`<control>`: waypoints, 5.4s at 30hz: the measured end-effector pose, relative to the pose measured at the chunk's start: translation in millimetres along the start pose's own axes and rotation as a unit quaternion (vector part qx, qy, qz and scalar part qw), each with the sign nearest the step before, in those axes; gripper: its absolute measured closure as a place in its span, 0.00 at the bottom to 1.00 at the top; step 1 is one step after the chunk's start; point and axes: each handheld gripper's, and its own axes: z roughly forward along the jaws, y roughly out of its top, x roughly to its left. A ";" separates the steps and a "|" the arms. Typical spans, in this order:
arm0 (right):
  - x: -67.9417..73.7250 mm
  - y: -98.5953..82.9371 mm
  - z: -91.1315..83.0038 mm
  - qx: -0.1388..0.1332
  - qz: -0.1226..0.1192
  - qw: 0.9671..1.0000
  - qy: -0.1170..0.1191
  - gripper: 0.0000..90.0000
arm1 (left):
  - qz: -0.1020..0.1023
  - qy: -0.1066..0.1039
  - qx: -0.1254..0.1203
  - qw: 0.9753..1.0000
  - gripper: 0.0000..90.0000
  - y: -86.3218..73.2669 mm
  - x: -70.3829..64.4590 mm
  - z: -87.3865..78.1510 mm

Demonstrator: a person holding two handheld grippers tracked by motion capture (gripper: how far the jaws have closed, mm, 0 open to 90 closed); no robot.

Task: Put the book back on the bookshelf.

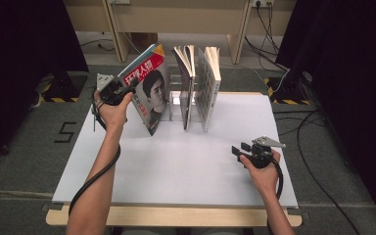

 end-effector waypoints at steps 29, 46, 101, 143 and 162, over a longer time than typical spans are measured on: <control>0.5 1.9 -1.8 -0.003 -0.005 1.000 -0.002 0.58 | -0.027 -0.015 0.032 0.999 0.45 -10.8 7.0 -37.2; 0.8 2.7 -2.8 -0.006 -0.004 1.000 -0.004 0.58 | -0.026 -0.018 0.059 0.998 0.42 -14.8 11.3 -63.2; 2.2 3.9 -4.1 -0.005 -0.002 1.000 -0.005 0.58 | -0.033 -0.038 0.107 0.993 0.37 -46.0 21.4 -125.0; -1.0 2.5 -4.5 -0.006 -0.002 1.000 -0.010 0.58 | -0.033 -0.019 0.146 0.988 0.37 -96.2 45.7 -186.8; -1.4 -0.6 -2.8 0.000 -0.004 1.000 -0.009 0.58 | -0.049 0.014 0.149 0.987 0.39 -124.5 64.2 -201.7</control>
